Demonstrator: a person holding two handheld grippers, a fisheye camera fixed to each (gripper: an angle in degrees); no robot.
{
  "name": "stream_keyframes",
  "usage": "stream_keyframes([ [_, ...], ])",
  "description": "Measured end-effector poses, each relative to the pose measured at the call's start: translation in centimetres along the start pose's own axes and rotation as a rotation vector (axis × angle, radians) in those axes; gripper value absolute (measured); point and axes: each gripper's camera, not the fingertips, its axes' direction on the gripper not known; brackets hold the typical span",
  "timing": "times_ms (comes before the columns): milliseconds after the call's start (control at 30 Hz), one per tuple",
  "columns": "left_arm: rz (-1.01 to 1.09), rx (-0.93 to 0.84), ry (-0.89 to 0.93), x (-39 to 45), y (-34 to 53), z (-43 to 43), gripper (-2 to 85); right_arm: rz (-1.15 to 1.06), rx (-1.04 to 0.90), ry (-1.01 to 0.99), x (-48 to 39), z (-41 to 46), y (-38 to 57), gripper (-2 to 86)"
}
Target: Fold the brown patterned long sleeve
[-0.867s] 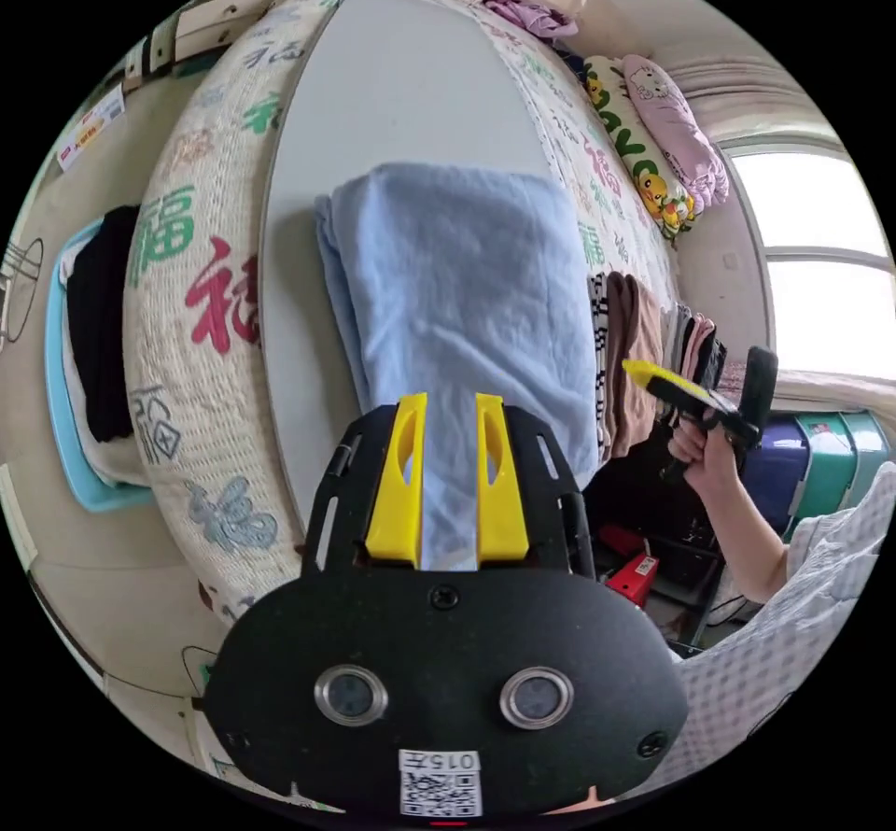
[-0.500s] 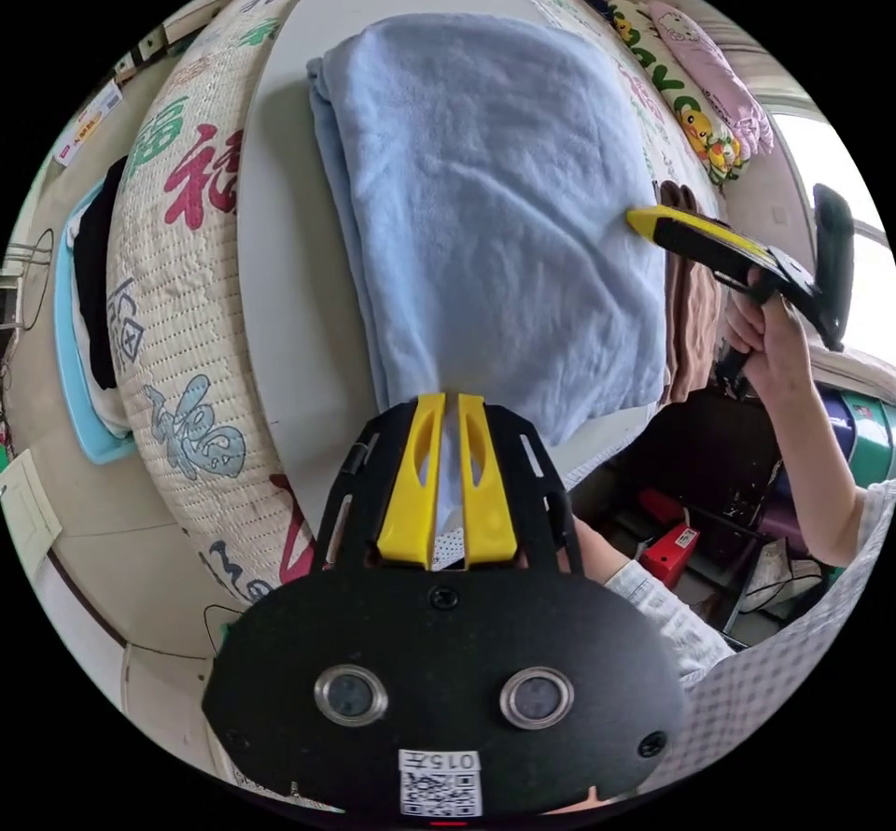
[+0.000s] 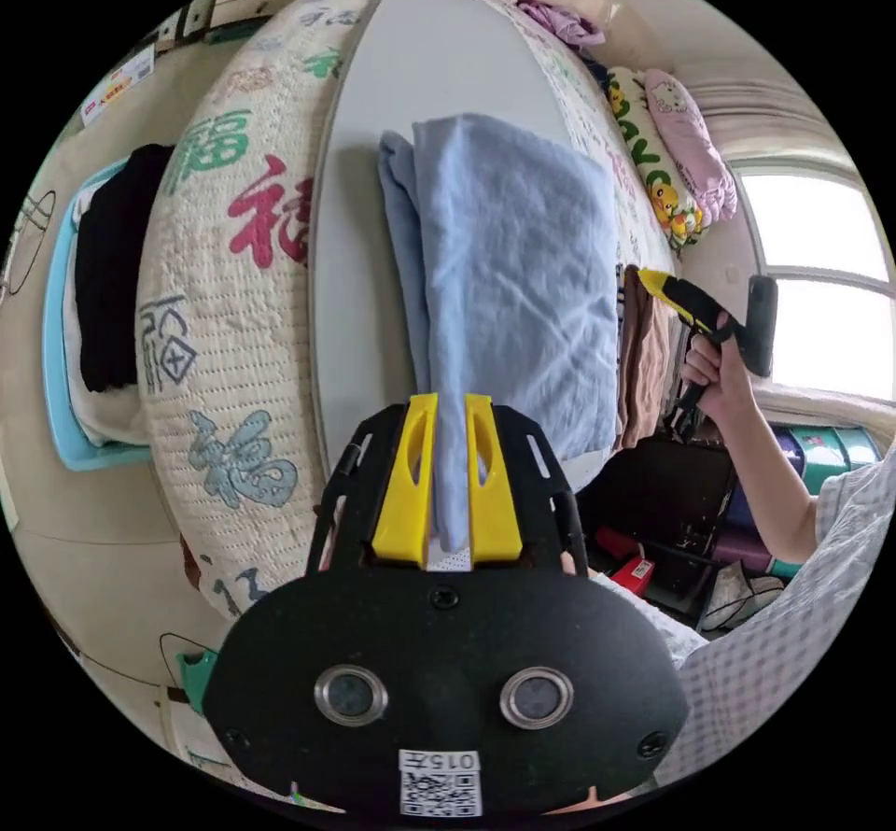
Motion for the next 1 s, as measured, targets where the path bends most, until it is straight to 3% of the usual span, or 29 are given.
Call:
stream_keyframes([
  [267, -0.049, 0.225, 0.135, -5.0, -7.1, -3.9, 11.8, 0.114, 0.042, 0.048, 9.0, -0.5, -8.9, 14.4],
  [500, -0.02, 0.216, 0.134, -5.8, -11.1, -3.0, 14.5, 0.129, -0.102, -0.001, 13.4, 4.9, -17.4, 19.8],
  [867, 0.151, 0.151, 0.152, -6.0, -13.7, -1.1, 16.4, 0.187, -0.169, -0.185, 17.8, 12.0, -25.0, 17.4],
  [1000, 0.172, 0.145, 0.204, -6.8, -14.2, -0.5, 13.6, 0.191, -0.25, -0.084, 16.2, 17.1, -28.8, 15.6],
])
